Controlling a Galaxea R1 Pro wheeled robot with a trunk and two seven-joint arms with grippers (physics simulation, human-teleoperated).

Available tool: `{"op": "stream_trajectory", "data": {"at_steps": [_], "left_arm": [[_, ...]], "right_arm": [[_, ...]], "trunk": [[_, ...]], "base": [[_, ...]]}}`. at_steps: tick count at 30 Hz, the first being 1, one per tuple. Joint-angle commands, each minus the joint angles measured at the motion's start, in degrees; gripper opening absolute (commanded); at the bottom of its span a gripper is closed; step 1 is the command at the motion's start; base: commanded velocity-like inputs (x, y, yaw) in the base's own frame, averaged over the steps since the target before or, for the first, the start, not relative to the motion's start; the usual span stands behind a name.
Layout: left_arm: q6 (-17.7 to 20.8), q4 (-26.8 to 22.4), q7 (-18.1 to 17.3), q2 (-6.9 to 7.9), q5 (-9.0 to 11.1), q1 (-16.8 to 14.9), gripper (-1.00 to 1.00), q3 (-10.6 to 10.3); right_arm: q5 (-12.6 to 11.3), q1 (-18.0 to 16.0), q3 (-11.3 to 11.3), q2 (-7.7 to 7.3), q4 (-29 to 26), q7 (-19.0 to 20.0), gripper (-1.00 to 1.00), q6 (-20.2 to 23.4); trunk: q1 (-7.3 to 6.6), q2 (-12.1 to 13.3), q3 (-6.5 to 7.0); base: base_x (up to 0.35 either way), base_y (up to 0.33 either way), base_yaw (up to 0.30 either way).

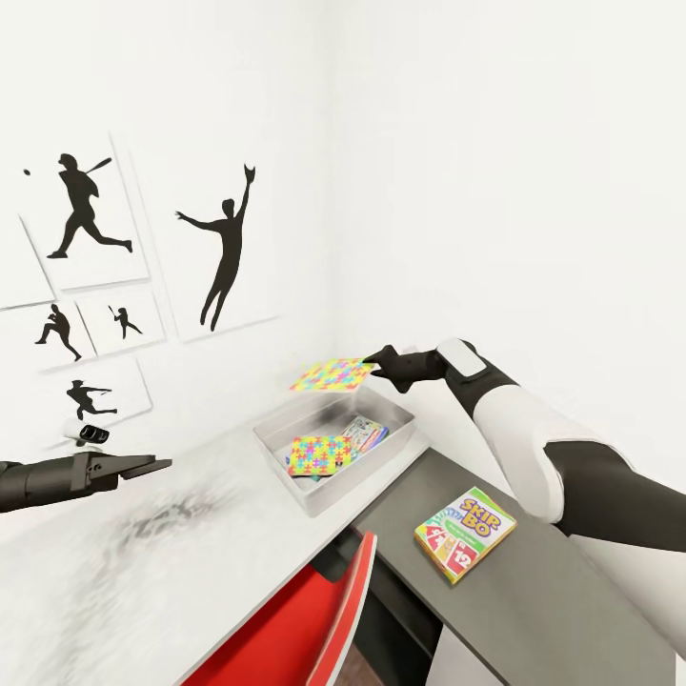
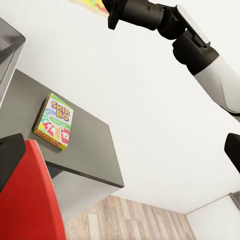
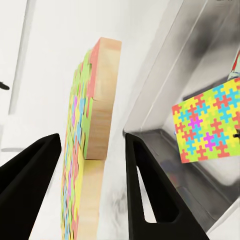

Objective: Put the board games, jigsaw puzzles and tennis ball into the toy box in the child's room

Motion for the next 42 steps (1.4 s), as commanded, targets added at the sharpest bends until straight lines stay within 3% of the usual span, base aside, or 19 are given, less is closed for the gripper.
{"op": "stream_trajectory", "data": {"at_steps": [1, 10, 23, 29, 42], "left_arm": [[0.61, -0.01, -0.21, 0.02, 0.0, -0.05, 1.0, -0.03], [0.61, -0.01, -0.21, 0.02, 0.0, -0.05, 1.0, -0.03], [0.9, -0.21, -0.21, 0.09, 0.11, -0.16, 1.0, -0.03], [1.53, -0.6, -0.21, 0.03, 0.34, -2.46, 1.0, -0.03], [1.55, -0.62, -0.21, 0.04, 0.26, -2.81, 1.0, -0.03]], "right_arm": [[-0.62, -0.04, -0.05, -0.01, -0.08, -0.62, -1.0, 0.14], [-0.83, 0.02, -0.57, -0.32, -0.15, -0.54, -1.0, 2.36], [-0.75, 0.3, -0.56, -0.52, -0.14, -0.61, -1.0, 1.85], [-0.7, 0.38, -0.49, -0.67, -0.16, -0.62, -1.0, 1.6], [-0.65, 0.5, -0.46, -0.71, -0.16, -0.53, -1.0, 1.26]], "trunk": [[0.04, -0.14, -0.16], [0.04, -0.14, -0.77], [0.04, -0.14, -1.92], [0.04, -0.14, -2.33], [0.04, -0.14, -3.28]], "base": [[0.0, 0.0, 0.0], [0.0, 0.0, 0.04], [0.0, 0.0, 0.081], [0.0, 0.0, 0.047], [0.0, 0.0, 0.002]]}}
